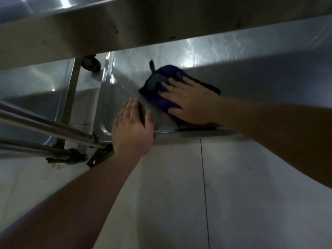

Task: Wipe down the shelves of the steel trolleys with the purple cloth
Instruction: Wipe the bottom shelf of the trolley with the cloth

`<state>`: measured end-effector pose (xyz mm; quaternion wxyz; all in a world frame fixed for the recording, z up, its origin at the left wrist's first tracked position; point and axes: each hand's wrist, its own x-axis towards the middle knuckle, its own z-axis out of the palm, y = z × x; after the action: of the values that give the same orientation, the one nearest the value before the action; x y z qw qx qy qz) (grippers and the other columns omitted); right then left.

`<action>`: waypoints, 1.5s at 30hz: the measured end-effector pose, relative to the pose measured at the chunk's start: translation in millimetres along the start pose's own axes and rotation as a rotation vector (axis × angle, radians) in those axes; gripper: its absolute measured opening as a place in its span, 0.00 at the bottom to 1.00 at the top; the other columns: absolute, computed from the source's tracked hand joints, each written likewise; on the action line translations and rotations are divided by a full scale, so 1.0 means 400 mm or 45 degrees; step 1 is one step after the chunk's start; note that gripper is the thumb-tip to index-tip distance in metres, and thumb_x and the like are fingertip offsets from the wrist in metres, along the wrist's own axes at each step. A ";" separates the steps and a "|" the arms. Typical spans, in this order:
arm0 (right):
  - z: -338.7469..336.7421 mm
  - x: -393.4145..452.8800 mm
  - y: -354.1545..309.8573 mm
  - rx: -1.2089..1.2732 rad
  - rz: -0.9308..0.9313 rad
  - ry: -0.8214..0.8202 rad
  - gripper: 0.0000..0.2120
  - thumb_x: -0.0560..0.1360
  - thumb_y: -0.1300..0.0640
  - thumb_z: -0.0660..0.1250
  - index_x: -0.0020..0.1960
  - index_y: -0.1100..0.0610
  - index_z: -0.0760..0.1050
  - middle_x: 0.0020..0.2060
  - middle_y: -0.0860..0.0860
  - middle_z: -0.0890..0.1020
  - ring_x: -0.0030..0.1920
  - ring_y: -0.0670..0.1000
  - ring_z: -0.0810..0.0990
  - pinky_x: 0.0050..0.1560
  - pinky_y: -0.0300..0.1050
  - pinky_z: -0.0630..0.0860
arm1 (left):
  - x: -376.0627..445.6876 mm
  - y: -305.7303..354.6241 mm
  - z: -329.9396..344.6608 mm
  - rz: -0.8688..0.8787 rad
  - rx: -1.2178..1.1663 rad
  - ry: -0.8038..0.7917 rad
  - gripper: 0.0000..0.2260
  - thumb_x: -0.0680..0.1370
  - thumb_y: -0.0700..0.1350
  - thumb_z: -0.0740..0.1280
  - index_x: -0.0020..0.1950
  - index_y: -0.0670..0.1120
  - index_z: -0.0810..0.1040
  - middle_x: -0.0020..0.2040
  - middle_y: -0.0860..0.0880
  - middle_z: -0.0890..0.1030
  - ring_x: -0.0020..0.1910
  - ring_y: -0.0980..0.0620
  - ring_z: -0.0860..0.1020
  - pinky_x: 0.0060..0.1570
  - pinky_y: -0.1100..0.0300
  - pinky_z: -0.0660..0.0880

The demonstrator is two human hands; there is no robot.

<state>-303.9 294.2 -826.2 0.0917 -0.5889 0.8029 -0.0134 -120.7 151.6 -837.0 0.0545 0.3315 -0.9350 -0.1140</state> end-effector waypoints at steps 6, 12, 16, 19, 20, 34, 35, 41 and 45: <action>0.003 -0.230 0.016 0.096 -0.202 -0.167 0.37 0.79 0.25 0.45 0.83 0.39 0.44 0.81 0.39 0.43 0.80 0.41 0.34 0.78 0.44 0.30 | -0.002 0.001 -0.006 -0.001 -0.043 -0.015 0.33 0.83 0.64 0.46 0.83 0.48 0.64 0.84 0.49 0.63 0.84 0.49 0.58 0.82 0.46 0.55; 0.018 -0.231 0.017 0.185 -0.089 -0.128 0.31 0.82 0.31 0.45 0.83 0.38 0.49 0.81 0.36 0.46 0.80 0.37 0.35 0.78 0.41 0.32 | 0.009 -0.010 -0.028 -0.011 -0.172 -0.139 0.30 0.84 0.62 0.47 0.82 0.49 0.66 0.85 0.48 0.61 0.85 0.49 0.54 0.82 0.48 0.52; 0.024 -0.107 -0.027 0.235 0.302 -0.011 0.32 0.82 0.33 0.43 0.84 0.41 0.46 0.83 0.42 0.46 0.82 0.44 0.38 0.80 0.49 0.35 | 0.030 -0.026 -0.075 0.051 -0.283 -0.307 0.24 0.89 0.54 0.50 0.82 0.46 0.67 0.85 0.46 0.60 0.85 0.48 0.52 0.79 0.57 0.45; 0.021 -0.023 -0.091 0.229 0.369 -0.016 0.39 0.79 0.27 0.41 0.84 0.44 0.43 0.84 0.45 0.44 0.83 0.48 0.39 0.81 0.55 0.36 | 0.037 -0.039 -0.090 0.130 -0.184 -0.449 0.23 0.89 0.45 0.53 0.84 0.40 0.59 0.86 0.41 0.54 0.86 0.43 0.47 0.82 0.53 0.41; 0.024 -0.017 -0.111 0.194 0.311 -0.037 0.43 0.76 0.24 0.41 0.84 0.45 0.43 0.84 0.46 0.43 0.83 0.49 0.38 0.81 0.55 0.36 | 0.038 -0.038 -0.094 0.118 -0.163 -0.480 0.23 0.89 0.44 0.54 0.84 0.40 0.57 0.86 0.41 0.52 0.86 0.43 0.46 0.83 0.52 0.40; -0.066 -0.146 -0.165 0.172 -0.175 -0.280 0.29 0.84 0.52 0.60 0.82 0.43 0.56 0.80 0.47 0.66 0.79 0.52 0.63 0.76 0.52 0.63 | 0.071 -0.023 -0.164 0.060 -0.193 -0.678 0.27 0.89 0.55 0.47 0.85 0.42 0.59 0.86 0.43 0.56 0.85 0.48 0.51 0.83 0.50 0.48; -0.084 -0.158 -0.174 0.161 -0.150 -0.316 0.29 0.83 0.54 0.60 0.82 0.43 0.56 0.77 0.48 0.69 0.76 0.54 0.69 0.72 0.54 0.70 | 0.067 -0.020 -0.172 0.105 -0.121 -0.684 0.26 0.89 0.54 0.49 0.82 0.40 0.62 0.85 0.40 0.58 0.85 0.45 0.54 0.83 0.47 0.51; -0.204 -0.219 -0.244 0.216 0.162 -0.619 0.21 0.82 0.63 0.58 0.71 0.46 0.70 0.53 0.50 0.81 0.51 0.56 0.81 0.48 0.49 0.76 | -0.125 0.008 -0.283 0.153 -0.202 -0.612 0.17 0.88 0.46 0.55 0.68 0.41 0.79 0.67 0.39 0.79 0.67 0.35 0.76 0.64 0.38 0.74; -0.275 -0.314 -0.326 0.211 0.360 -0.732 0.24 0.79 0.63 0.61 0.74 0.53 0.70 0.64 0.57 0.77 0.59 0.60 0.79 0.57 0.54 0.80 | -0.293 0.010 -0.388 -0.015 0.007 -0.837 0.24 0.87 0.60 0.49 0.78 0.53 0.72 0.78 0.50 0.72 0.76 0.47 0.70 0.71 0.46 0.69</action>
<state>-162.4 363.8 -684.6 0.3632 -0.4419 0.8140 0.1010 -4.7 201.3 -688.7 -0.2517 0.2823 -0.9009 -0.2128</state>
